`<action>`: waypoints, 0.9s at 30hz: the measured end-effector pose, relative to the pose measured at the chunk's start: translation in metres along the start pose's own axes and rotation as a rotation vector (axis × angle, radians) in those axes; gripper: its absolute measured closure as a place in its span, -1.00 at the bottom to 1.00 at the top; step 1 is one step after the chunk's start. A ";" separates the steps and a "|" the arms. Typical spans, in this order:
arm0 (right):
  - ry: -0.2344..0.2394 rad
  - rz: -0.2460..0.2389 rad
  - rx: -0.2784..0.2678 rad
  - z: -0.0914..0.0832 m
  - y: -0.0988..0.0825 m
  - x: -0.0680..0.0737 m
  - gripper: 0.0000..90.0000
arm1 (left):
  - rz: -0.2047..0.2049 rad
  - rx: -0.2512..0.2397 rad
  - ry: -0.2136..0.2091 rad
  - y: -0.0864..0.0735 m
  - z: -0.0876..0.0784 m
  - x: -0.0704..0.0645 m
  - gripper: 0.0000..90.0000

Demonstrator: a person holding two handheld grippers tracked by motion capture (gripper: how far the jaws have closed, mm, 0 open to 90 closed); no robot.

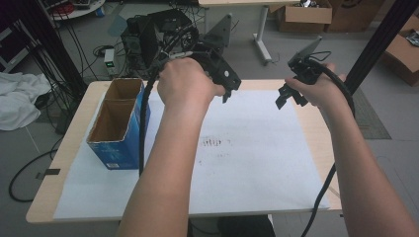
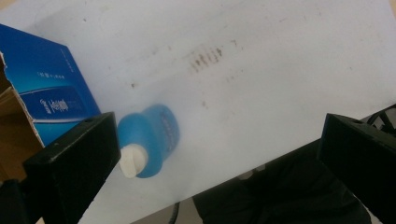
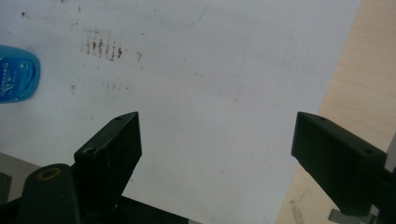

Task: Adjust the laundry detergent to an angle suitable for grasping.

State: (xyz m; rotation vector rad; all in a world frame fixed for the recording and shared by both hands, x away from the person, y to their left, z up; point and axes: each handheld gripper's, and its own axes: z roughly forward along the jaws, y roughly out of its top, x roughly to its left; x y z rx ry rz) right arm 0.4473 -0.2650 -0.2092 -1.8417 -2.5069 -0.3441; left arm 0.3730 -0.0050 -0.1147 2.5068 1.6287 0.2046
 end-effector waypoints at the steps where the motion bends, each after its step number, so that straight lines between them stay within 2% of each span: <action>1: 0.002 0.005 -0.001 0.000 0.000 0.000 -0.63 | 0.000 0.001 -0.005 0.000 0.000 0.000 -1.00; 10: 0.011 -0.004 -0.003 -0.003 -0.001 0.000 -0.63 | 0.000 0.007 0.006 0.001 0.001 -0.001 -1.00; 17: 0.007 -0.013 -0.008 -0.002 -0.005 -0.004 -0.63 | 0.009 0.011 0.018 0.003 0.003 -0.008 -1.00; 19: 0.003 -0.001 -0.013 -0.002 -0.006 -0.005 -0.63 | 0.015 0.018 0.020 0.002 0.004 -0.009 -1.00; 27: 0.008 -0.008 -0.024 -0.005 -0.008 -0.006 -0.63 | 0.019 0.005 0.023 0.002 0.001 -0.011 -1.00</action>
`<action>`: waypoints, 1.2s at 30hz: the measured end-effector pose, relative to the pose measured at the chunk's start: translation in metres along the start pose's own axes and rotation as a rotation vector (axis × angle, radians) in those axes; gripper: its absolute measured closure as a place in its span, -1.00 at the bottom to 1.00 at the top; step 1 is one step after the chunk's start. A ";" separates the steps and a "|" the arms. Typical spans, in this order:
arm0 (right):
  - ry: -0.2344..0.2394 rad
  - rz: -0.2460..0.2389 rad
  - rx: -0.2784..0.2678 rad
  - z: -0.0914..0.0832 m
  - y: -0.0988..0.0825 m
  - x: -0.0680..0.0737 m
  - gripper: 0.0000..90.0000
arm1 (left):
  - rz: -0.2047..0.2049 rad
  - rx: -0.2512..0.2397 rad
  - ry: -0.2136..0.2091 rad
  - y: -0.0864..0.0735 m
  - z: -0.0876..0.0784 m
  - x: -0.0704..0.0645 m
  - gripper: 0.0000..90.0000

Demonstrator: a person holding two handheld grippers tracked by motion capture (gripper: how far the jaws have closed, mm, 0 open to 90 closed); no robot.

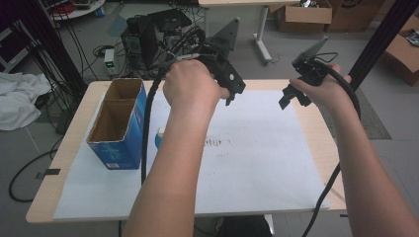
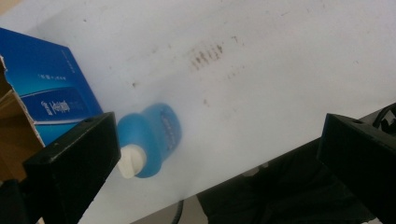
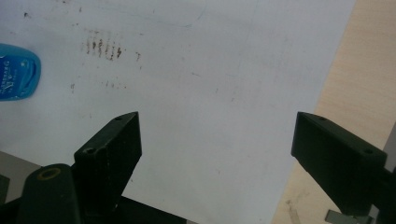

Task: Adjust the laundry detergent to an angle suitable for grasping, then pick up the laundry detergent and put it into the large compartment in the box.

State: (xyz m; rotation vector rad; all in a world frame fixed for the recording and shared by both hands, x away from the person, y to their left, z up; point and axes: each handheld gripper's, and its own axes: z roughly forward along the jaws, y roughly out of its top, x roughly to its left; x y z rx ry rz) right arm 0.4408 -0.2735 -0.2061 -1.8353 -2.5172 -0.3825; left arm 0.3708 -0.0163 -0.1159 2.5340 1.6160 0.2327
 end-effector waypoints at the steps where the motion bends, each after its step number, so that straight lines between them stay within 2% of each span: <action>1: -0.003 0.006 0.000 -0.001 0.000 0.000 -0.63 | -0.002 -0.001 -0.003 0.000 -0.001 0.001 -1.00; 8: -0.006 0.006 -0.006 -0.001 0.000 0.000 -0.63 | -0.008 0.007 -0.004 -0.002 0.000 0.005 -1.00; 15: -0.043 -0.001 -0.007 0.002 0.003 0.003 -0.63 | -0.021 0.034 0.040 -0.007 0.006 0.017 -1.00; 16: -0.038 -0.008 -0.008 0.005 0.003 0.005 -0.63 | -0.034 0.047 0.050 -0.010 0.008 0.023 -1.00; 18: -0.036 -0.014 0.001 0.007 0.004 0.005 -0.64 | -0.049 0.043 0.048 -0.013 0.009 0.030 -1.00; 21: -0.035 0.004 0.000 0.009 0.004 0.005 -0.63 | -0.072 0.048 0.054 -0.017 0.014 0.039 -0.99; 26: -0.027 -0.006 0.002 0.015 0.004 0.003 -0.63 | -0.105 0.061 0.056 -0.024 0.022 0.053 -0.99; 33: -0.016 0.002 0.010 0.023 0.005 0.001 -0.64 | -0.140 0.084 0.051 -0.032 0.035 0.066 -0.99; 36: -0.011 -0.002 0.007 0.025 0.005 0.000 -0.63 | -0.155 0.089 0.057 -0.038 0.047 0.072 -0.99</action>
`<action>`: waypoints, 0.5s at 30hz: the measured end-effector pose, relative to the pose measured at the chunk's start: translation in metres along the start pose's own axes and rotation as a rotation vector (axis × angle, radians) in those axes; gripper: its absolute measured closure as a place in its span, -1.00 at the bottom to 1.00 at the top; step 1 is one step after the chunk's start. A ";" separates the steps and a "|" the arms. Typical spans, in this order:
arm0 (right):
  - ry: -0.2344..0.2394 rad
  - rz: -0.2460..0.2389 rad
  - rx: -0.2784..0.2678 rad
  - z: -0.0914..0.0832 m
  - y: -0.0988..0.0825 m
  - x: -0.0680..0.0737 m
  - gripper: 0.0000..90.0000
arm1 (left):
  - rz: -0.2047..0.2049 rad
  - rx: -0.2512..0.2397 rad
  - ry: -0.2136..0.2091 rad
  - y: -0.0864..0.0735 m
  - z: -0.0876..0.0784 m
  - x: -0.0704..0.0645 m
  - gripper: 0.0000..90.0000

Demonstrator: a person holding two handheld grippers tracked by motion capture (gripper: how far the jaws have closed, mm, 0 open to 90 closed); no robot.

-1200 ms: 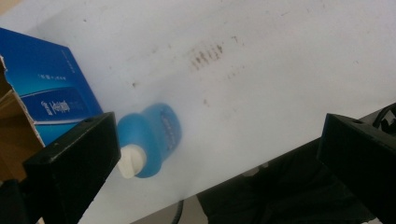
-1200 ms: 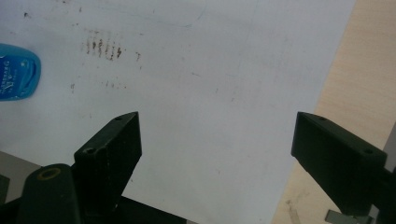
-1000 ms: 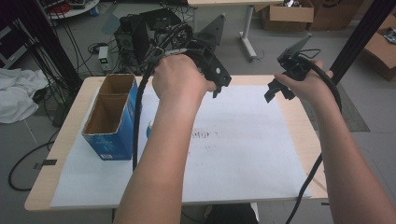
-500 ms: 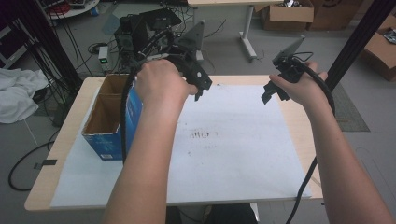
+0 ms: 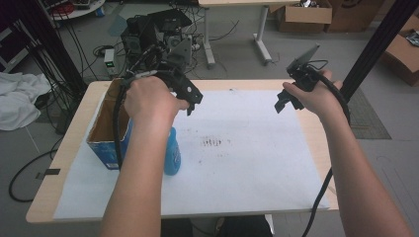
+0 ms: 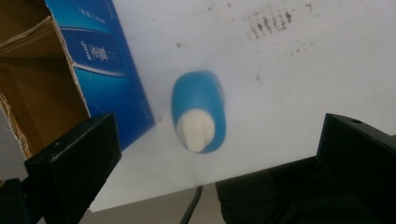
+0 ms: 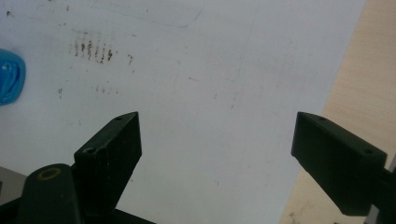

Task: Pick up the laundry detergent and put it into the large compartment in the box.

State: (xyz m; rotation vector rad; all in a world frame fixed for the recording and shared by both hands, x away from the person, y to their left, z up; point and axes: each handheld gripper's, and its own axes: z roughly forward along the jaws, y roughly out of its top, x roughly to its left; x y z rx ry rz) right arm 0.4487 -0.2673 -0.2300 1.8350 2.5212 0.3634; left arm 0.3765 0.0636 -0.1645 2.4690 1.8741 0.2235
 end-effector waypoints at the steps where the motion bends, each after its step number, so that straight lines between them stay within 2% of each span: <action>1: 0.001 0.004 0.003 0.001 0.000 0.000 -0.63 | -0.001 0.007 -0.002 -0.001 0.004 0.001 -0.99; 15: 0.003 -0.003 0.005 0.012 0.001 0.002 -0.63 | -0.036 0.069 0.003 -0.007 0.056 0.009 -0.99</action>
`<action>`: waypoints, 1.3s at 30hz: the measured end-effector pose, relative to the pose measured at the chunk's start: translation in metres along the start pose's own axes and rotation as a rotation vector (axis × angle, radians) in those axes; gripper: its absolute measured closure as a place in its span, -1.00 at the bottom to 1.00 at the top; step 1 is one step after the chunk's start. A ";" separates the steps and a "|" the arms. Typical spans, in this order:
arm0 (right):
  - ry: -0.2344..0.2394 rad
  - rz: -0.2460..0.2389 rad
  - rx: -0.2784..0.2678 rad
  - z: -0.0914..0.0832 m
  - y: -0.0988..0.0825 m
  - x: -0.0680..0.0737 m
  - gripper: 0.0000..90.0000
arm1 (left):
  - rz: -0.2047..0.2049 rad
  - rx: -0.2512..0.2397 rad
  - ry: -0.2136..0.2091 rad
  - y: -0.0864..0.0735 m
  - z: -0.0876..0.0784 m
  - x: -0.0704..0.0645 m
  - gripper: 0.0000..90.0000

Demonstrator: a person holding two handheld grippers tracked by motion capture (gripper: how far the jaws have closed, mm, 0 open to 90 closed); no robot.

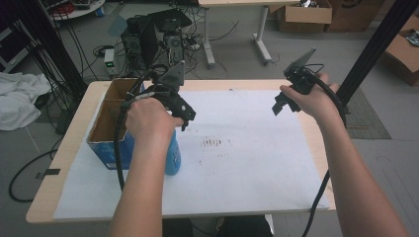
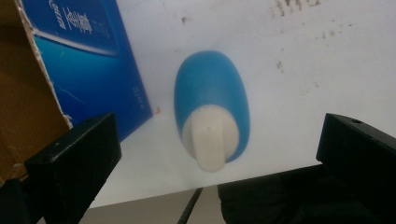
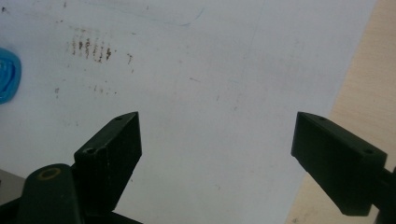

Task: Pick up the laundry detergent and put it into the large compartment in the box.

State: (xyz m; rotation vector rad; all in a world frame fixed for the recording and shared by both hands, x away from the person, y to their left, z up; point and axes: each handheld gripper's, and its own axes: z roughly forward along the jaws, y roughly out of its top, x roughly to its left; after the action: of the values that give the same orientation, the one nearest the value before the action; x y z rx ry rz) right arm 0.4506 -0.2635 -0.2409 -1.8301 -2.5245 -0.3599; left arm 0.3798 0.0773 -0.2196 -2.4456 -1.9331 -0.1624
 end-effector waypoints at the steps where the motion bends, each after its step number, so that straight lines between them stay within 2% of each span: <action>1: -0.001 0.002 0.005 0.001 0.000 0.000 -0.63 | -0.002 0.005 -0.003 0.000 0.003 0.000 -0.99; 15: 0.015 0.006 0.002 0.010 0.000 -0.003 -0.63 | -0.011 0.032 -0.012 -0.001 0.037 0.000 -0.99; 31: 0.021 0.003 0.000 0.016 -0.001 -0.007 -0.63 | -0.026 0.053 0.000 -0.002 0.059 -0.003 -0.97; 36: 0.027 0.003 0.003 0.018 -0.001 -0.006 -0.63 | -0.033 0.051 0.001 -0.002 0.061 -0.004 -0.94; 39: 0.034 -0.001 0.001 0.020 -0.001 -0.006 -0.63 | -0.023 0.053 0.002 -0.002 0.063 -0.005 -0.90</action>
State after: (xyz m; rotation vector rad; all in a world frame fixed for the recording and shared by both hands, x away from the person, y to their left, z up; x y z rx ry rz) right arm 0.4538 -0.2660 -0.2614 -1.8068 -2.5031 -0.3861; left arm 0.3813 0.0781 -0.2824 -2.3899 -1.9396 -0.1128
